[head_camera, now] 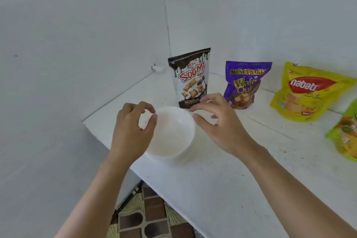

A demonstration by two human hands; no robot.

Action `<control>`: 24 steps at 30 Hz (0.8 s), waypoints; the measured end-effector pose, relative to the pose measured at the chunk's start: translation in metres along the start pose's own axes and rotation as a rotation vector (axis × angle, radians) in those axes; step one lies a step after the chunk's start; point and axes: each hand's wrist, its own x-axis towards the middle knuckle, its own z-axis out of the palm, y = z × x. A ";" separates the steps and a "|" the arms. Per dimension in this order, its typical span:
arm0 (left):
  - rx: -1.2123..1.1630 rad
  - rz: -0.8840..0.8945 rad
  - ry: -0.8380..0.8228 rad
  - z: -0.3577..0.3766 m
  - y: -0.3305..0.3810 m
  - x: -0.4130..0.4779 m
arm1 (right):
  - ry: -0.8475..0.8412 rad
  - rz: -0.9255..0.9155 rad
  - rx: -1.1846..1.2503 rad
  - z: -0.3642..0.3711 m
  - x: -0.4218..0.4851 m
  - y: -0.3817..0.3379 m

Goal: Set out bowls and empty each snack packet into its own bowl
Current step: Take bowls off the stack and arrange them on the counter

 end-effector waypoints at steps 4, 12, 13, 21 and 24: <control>0.138 -0.159 -0.201 0.011 -0.026 -0.004 | -0.016 0.241 0.043 0.036 0.008 0.006; 0.028 -0.186 -0.321 0.013 -0.059 -0.005 | -0.011 0.385 -0.013 0.068 0.007 0.024; 0.021 -0.185 -0.336 0.012 -0.059 -0.004 | -0.003 0.382 -0.016 0.068 0.007 0.024; 0.034 -0.137 -0.416 -0.005 -0.052 0.020 | 0.056 0.361 -0.028 0.059 0.009 0.015; -0.013 -0.079 -0.407 -0.015 -0.034 0.034 | 0.149 0.321 0.044 0.041 0.018 0.002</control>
